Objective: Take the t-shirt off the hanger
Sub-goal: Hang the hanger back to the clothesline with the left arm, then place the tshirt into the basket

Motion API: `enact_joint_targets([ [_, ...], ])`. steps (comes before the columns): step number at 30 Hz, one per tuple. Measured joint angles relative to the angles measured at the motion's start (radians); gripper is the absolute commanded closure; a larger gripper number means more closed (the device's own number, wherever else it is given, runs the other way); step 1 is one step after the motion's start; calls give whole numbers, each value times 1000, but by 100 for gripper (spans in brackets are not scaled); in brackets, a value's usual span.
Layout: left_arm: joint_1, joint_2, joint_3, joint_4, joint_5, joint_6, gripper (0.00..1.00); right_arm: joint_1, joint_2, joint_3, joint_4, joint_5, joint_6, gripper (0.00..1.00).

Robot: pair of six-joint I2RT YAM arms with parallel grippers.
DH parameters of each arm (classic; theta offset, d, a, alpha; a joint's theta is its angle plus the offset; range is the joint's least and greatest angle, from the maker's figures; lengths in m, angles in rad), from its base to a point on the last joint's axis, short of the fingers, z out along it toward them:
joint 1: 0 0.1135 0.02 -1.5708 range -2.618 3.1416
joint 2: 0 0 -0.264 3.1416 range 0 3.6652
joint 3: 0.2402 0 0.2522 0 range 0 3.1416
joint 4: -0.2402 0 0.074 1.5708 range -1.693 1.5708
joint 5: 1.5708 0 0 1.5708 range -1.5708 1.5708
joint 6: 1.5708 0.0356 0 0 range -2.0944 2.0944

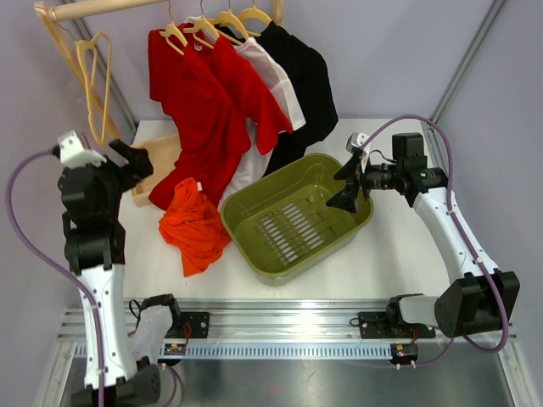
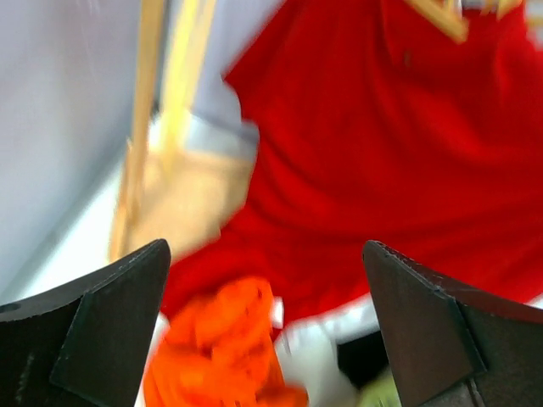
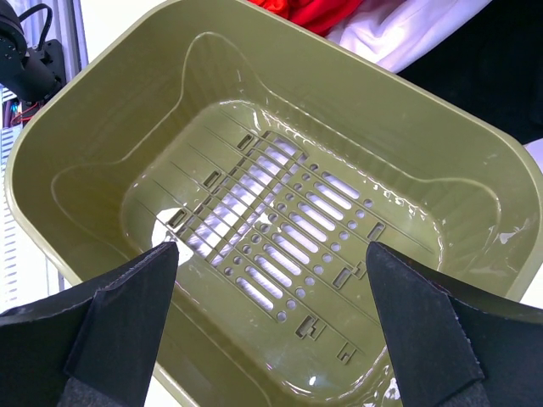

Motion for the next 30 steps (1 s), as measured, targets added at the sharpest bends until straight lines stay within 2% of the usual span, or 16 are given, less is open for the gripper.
enact_joint_targets([
  [5, 0, -193, -302, -28, 60, -119, 1, 0, -5, 1, -1, 1, 1, 1],
  [9, 0, -198, -472, -80, 107, -229, 1, 0, -5, 16, -14, 2, 2, 1],
  [14, 1, -110, -574, -140, 125, -304, 1, 0, -9, 25, -21, 3, 5, 1],
  [18, -11, 16, -597, -116, 141, -343, 1, 0, -11, 25, -22, 5, 7, 0],
  [22, -89, 190, -598, -93, 121, -384, 5, -1, -11, 25, -23, 7, 10, 1],
  [24, -151, 273, -597, -74, 101, -410, 12, -1, -11, 25, -29, 8, 9, 1],
  [25, -170, 299, -597, -66, 91, -418, 26, -1, -11, 25, -32, 8, 8, 1],
  [27, -198, 344, -598, -45, 79, -441, 40, -1, -10, 26, -48, 9, 5, 1],
  [28, -201, 356, -602, -32, 74, -447, 61, -1, -10, 27, -56, 8, 0, 1],
  [30, -201, 359, -617, -4, 66, -457, 82, -1, -10, 30, -75, 8, -13, 1],
])
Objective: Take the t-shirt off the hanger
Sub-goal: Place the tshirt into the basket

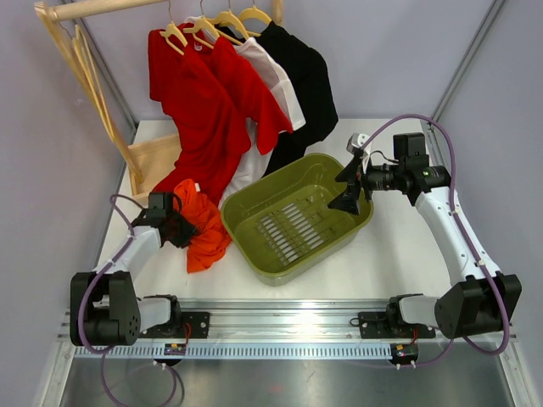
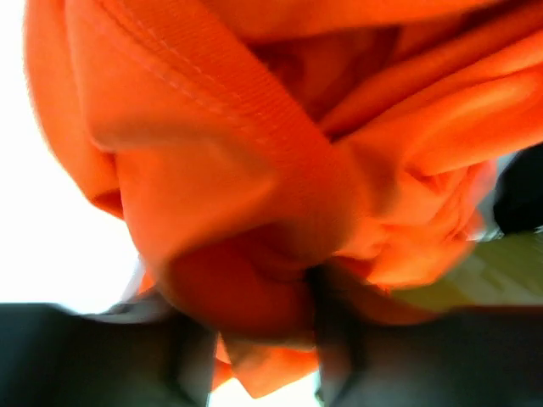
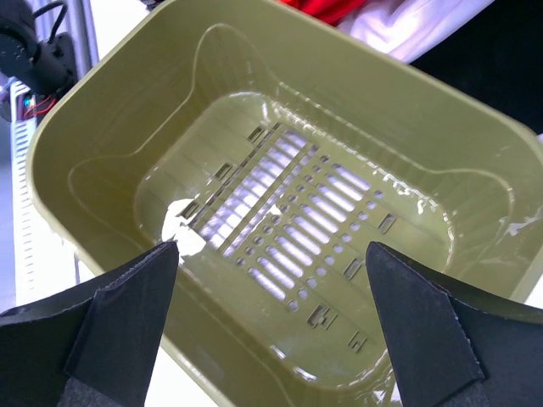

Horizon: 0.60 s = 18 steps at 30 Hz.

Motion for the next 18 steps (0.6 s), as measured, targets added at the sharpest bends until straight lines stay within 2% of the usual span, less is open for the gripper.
enact_joint_targets([
  [2, 0, -11, -14, 18, -3, 6, 99, 0, 3, 11, -37, -4, -30, 0],
  [6, 0, -135, -55, 50, 19, 80, 100, 0, 25, 50, -136, -37, -123, 1],
  [12, -1, -521, -14, 43, 71, 247, 100, 32, 111, 167, -328, -97, -284, 1],
  [14, -1, -594, 40, 26, 97, 295, 100, 89, 153, 239, -388, -92, -321, 1],
  [18, -1, -658, 164, 11, 211, 359, 100, 277, 235, 396, -438, -51, -343, 1],
])
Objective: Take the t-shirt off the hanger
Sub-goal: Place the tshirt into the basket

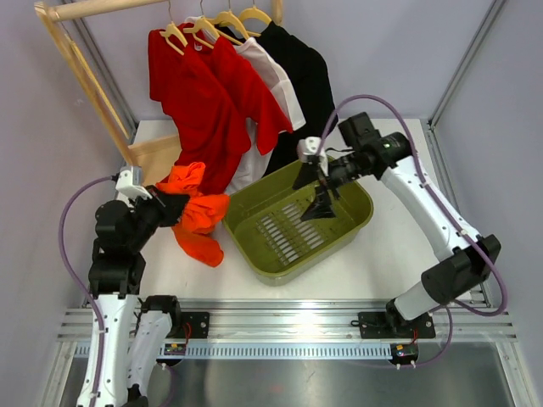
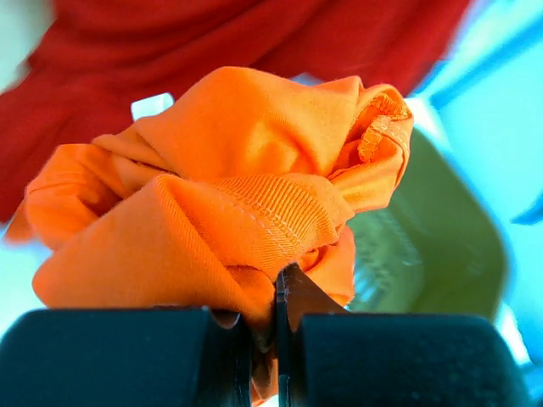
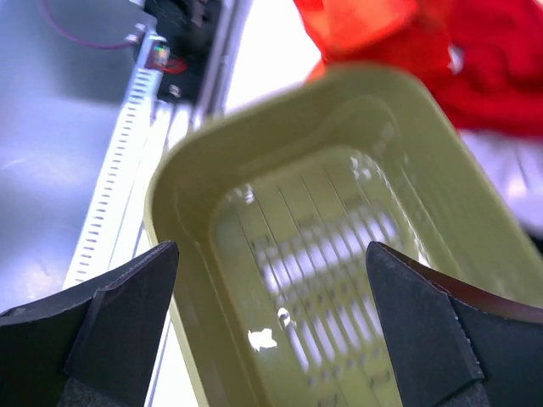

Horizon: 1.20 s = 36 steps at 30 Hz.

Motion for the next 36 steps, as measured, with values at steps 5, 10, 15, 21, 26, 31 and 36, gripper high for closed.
enact_joint_targets([
  [5, 0, -5, 122, 13, 165, 14, 100, 197, 72, 175, 143, 32, 205, 1],
  [10, 0, 4, 242, 82, 291, -21, 100, 267, 105, 230, 457, 44, 587, 1],
  [15, 0, 65, 377, 206, 375, -100, 100, 313, 153, 271, 651, -6, 790, 1],
  [21, -12, 140, 440, 407, 440, -237, 100, 356, 195, 280, 845, -51, 1011, 0],
  [26, -48, 190, 442, 505, 457, -310, 100, 407, 225, 307, 930, -52, 1128, 0],
  [31, -92, 205, 442, 529, 453, -325, 100, 442, 230, 307, 1020, -44, 1260, 32],
  [36, -106, 193, 441, 528, 447, -317, 100, 440, 230, 307, 1042, -37, 1300, 98],
])
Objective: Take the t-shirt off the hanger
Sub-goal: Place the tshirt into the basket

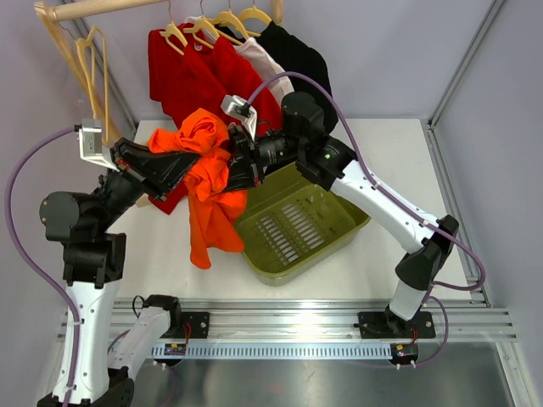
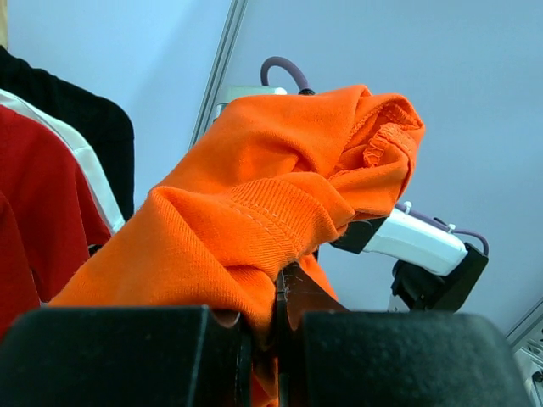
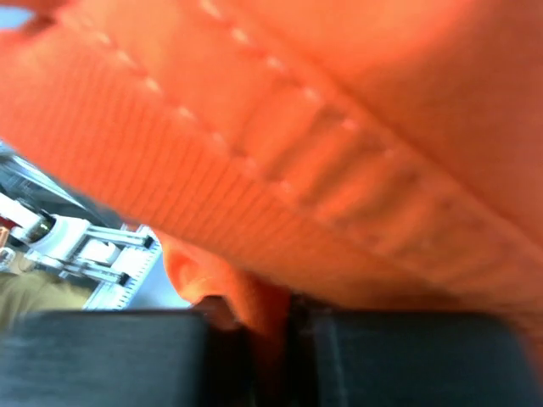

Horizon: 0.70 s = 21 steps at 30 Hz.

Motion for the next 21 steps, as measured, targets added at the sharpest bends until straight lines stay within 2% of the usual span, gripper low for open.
enact_joint_targets([
  [2, 0, -10, -2, -3, -1, 5, 96, 0, 0, 0, -14, 6, -4, 100],
  [4, 0, -15, -3, -14, -2, 13, 81, 0, -2, 0, -47, 23, -26, 100],
  [5, 0, -17, -5, -24, -3, 20, 71, -2, -3, 2, -68, 28, -41, 100],
  [6, -1, -18, -7, -34, -5, 28, 46, -7, -4, 3, -90, 26, -59, 100],
  [9, -2, -31, -8, -79, -35, 62, 12, -51, -8, 20, -170, -16, -116, 100],
  [11, -2, -51, -5, -142, -82, 106, 2, -113, -13, 33, -210, -48, -143, 100],
  [12, -2, -62, -3, -179, -109, 132, 1, -161, -18, 43, -230, -63, -153, 100],
  [17, -2, -126, 35, -365, -236, 277, 1, -401, -50, 103, -319, -74, -199, 100],
  [21, -2, -149, 43, -476, -313, 369, 1, -499, -103, 135, -438, -45, -299, 100],
])
